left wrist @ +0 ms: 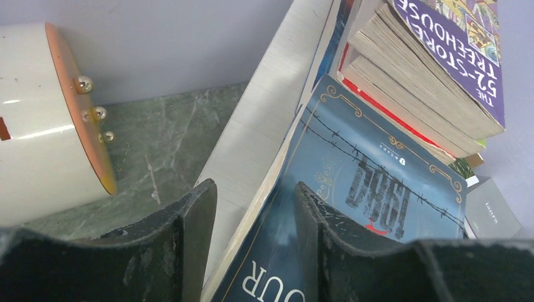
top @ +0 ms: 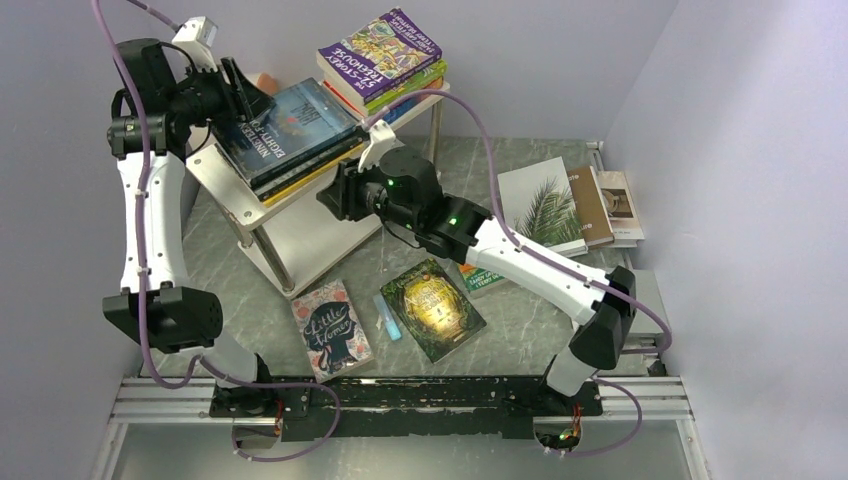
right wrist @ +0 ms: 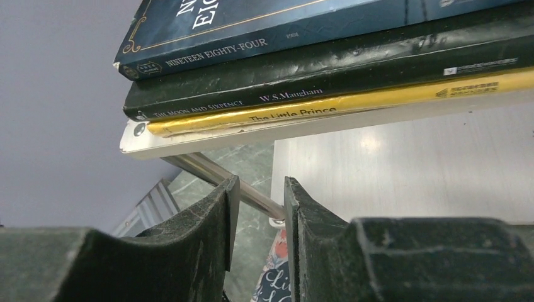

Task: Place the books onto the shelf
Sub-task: Adjust the book on the shelf.

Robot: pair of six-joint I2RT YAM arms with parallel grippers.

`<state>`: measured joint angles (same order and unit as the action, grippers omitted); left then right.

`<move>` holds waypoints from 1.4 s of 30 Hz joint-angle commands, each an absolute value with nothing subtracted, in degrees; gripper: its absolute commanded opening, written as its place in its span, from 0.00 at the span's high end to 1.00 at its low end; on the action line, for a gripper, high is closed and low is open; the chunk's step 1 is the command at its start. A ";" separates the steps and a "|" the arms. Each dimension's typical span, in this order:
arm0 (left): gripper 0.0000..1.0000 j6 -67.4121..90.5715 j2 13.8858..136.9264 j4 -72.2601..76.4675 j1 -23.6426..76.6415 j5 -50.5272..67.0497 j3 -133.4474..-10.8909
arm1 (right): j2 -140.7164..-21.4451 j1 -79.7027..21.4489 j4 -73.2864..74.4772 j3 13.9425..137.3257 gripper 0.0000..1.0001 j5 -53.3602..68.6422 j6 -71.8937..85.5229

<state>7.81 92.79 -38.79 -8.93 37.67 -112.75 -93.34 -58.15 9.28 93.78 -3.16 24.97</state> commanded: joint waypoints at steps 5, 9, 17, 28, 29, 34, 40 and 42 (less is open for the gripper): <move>0.53 7.93 88.88 -37.27 -9.42 41.35 -109.90 | -95.01 -58.75 3.46 96.59 0.65 -3.76 23.65; 0.56 7.29 88.90 -37.53 -9.41 41.65 -109.58 | -95.52 -58.83 1.93 96.99 0.65 -4.77 23.73; 0.59 5.10 87.25 -35.37 -9.45 45.85 -107.34 | -97.52 -58.85 1.16 98.87 0.66 -5.81 23.37; 0.58 2.66 86.63 -36.21 -9.41 48.21 -107.39 | -98.60 -58.86 0.25 99.05 0.69 -7.27 24.05; 0.57 2.43 86.39 -36.09 -9.42 48.63 -107.14 | -98.73 -58.88 0.31 99.13 0.69 -7.46 24.18; 0.42 1.74 85.20 -35.53 -9.45 47.73 -106.09 | -98.88 -58.86 0.30 99.14 0.69 -7.90 24.66; 0.32 3.49 85.59 -35.33 -9.41 41.58 -108.58 | -98.86 -58.82 0.22 99.01 0.69 -7.84 25.28; 0.26 3.89 85.56 -34.72 -9.46 40.60 -109.16 | -98.89 -58.81 0.26 98.96 0.69 -7.70 25.43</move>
